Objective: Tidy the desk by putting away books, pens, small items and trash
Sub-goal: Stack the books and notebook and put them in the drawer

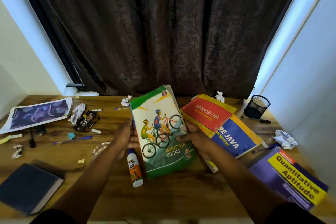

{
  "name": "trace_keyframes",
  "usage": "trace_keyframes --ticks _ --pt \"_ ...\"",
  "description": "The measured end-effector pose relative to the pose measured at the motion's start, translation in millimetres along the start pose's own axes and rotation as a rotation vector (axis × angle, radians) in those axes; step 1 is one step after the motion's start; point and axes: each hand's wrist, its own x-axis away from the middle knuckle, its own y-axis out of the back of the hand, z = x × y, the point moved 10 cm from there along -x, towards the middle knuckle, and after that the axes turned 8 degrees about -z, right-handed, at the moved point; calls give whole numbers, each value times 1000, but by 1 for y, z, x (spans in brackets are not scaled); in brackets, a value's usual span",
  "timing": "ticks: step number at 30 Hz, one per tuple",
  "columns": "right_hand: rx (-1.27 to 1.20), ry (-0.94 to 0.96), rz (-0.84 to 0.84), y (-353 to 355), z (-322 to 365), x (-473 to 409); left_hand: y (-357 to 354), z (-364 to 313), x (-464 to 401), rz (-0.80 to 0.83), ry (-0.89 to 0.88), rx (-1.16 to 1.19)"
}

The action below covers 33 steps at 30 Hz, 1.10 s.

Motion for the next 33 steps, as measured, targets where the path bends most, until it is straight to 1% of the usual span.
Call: trace_keyframes --ticks 2,4,8,10,13,16,19,23,25,27,28,30,33 --pt "85 -54 -95 11 -26 1 -5 12 6 -4 9 -82" --pt "192 -83 -157 16 -47 9 -15 28 10 31 19 -205" --pt "323 -130 -210 20 -77 25 -26 59 13 48 -6 -465" --pt "467 -163 -204 25 -91 26 -34 62 19 41 -78 -587" --pt "606 -276 -148 29 -105 34 -43 49 32 -27 -283 -909" --pt "689 -295 -158 39 -102 42 -51 37 42 -98 -412 -1045" --pt "834 -227 -176 44 -96 40 -52 30 44 -121 -465 -1098" --pt "1305 -82 -210 40 -73 29 -41 22 46 -127 -502 -1074" --pt "1515 -68 -172 33 -59 23 -28 17 51 -140 -506 -1033" --pt "1655 -21 -148 18 -41 14 -6 13 57 -170 -485 -963" --pt "1671 17 -154 7 -31 7 9 10 59 -205 -482 -932" --pt "1625 125 -151 -25 -15 -3 43 9 60 -308 -465 -914" --pt "1427 296 -88 -93 0 -15 98 13 66 -412 -426 -875"
